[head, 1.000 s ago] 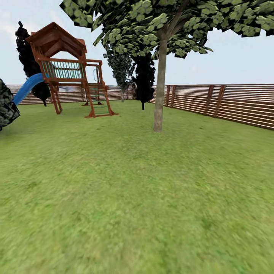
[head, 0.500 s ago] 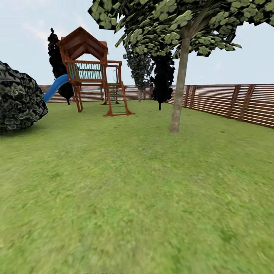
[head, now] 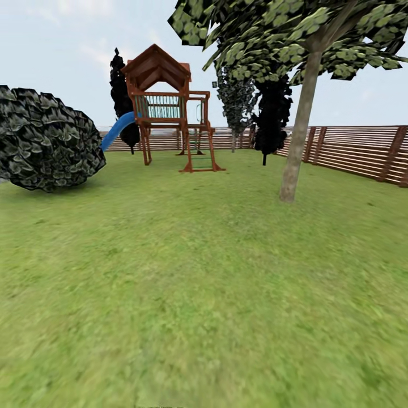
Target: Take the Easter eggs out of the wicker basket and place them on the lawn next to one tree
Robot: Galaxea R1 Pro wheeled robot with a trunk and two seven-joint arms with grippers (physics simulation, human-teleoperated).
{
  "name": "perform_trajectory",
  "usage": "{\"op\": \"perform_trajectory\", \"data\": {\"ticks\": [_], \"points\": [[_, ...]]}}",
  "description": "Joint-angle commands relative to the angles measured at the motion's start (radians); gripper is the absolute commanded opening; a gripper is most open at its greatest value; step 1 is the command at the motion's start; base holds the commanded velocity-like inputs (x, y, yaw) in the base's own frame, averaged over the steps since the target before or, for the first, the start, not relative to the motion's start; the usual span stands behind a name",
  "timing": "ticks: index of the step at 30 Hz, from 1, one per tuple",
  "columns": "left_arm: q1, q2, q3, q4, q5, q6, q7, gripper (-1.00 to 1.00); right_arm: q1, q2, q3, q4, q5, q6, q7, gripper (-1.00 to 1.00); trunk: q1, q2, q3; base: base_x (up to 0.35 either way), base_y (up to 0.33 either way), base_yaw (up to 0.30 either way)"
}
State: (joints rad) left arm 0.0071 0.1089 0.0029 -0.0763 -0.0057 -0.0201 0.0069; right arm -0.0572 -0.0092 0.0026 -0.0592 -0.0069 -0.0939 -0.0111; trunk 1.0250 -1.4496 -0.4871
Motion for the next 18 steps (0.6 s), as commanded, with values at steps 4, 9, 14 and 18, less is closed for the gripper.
{"op": "perform_trajectory", "data": {"ticks": [4, 9, 14, 18], "points": [[0.001, 0.000, 0.000, -0.002, 0.000, -0.001, 0.000, 1.00, -0.001, 0.000, 0.000, 0.001, -0.001, -0.003, -0.001, 1.00, 0.000, 0.000, -0.001, 0.000, 0.000, 0.299], [0.001, 0.000, 0.000, -0.002, -0.001, -0.001, 0.001, 1.00, -0.001, -0.001, 0.000, 0.001, -0.001, -0.004, -0.001, 1.00, 0.000, 0.000, -0.001, 0.000, 0.000, 0.299], [0.001, 0.000, 0.000, -0.002, -0.001, -0.001, 0.001, 1.00, -0.001, -0.001, 0.000, 0.001, -0.001, -0.004, -0.001, 1.00, 0.000, 0.000, -0.001, 0.000, 0.000, 0.299], [0.001, 0.000, 0.000, -0.001, -0.001, -0.001, 0.000, 1.00, -0.001, -0.001, 0.000, 0.001, -0.001, -0.004, -0.001, 1.00, 0.000, 0.000, -0.001, 0.000, 0.000, 0.299]]}}
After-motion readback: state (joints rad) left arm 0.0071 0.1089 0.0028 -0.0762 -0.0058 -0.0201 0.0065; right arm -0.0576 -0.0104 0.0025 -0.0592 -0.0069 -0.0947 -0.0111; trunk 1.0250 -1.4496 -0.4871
